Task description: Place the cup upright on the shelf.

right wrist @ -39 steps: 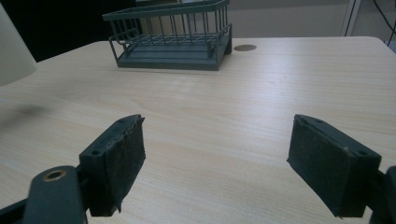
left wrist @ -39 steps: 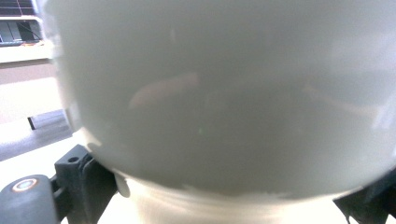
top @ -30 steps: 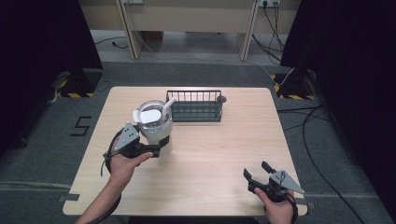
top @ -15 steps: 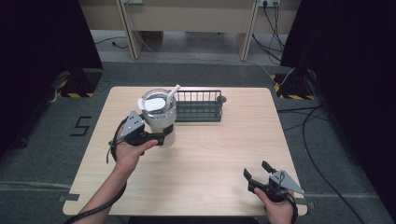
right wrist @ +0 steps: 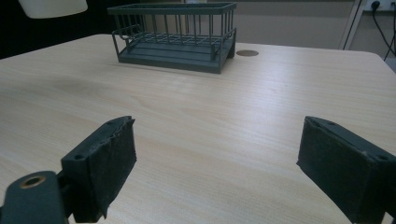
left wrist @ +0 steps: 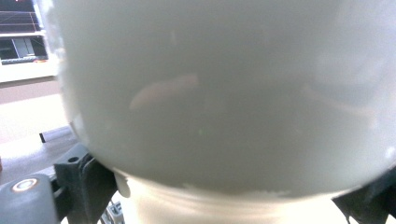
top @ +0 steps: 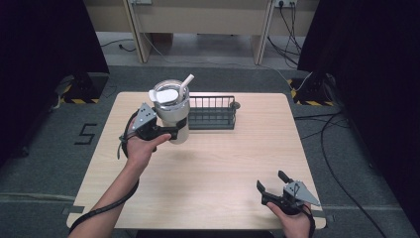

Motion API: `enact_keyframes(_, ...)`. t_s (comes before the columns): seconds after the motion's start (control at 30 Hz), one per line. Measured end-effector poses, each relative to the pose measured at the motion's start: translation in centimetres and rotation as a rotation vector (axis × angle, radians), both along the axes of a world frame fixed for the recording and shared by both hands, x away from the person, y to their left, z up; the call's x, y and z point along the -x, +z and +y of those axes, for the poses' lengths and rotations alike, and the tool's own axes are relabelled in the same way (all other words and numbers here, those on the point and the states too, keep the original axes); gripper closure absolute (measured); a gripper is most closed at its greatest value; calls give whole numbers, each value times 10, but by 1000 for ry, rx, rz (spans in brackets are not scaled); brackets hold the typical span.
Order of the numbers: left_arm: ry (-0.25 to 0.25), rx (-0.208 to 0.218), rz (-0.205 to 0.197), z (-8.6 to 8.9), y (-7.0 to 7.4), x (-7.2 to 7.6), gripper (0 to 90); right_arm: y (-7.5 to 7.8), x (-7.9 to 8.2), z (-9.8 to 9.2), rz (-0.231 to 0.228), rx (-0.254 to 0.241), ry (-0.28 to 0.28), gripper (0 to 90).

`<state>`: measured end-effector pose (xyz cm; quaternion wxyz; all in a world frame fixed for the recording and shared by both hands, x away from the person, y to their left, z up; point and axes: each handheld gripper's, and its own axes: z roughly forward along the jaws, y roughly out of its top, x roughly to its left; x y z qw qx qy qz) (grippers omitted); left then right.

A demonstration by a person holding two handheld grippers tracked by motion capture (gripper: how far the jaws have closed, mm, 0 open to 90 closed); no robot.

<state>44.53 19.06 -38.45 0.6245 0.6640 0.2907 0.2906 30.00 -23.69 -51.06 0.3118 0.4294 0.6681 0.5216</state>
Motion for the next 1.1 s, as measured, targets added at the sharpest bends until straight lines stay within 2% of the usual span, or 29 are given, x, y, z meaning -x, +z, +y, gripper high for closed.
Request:
enact_keyframes(0.07, 1, -1, 0, -1, 1, -1, 87, 0, 0, 1, -8, 8, -3, 121)
enact_keyframes(0.23, 2, -2, -3, -5, 5, -7, 87, 3, 2, 3, -44, 76, -30, 214)
enact_keyframes(0.37, 2, -2, -4, -8, 10, -12, 87, 5, 3, 2, -40, 80, -48, 248)
enact_keyframes(0.43, 2, -1, -6, -9, 12, -15, 87, 5, 3, 1, -18, 74, -56, 260)
enact_keyframes(1.1, 13, 2, -14, -28, 29, -48, 87, 2, 3, -1, -3, 49, -72, 251)
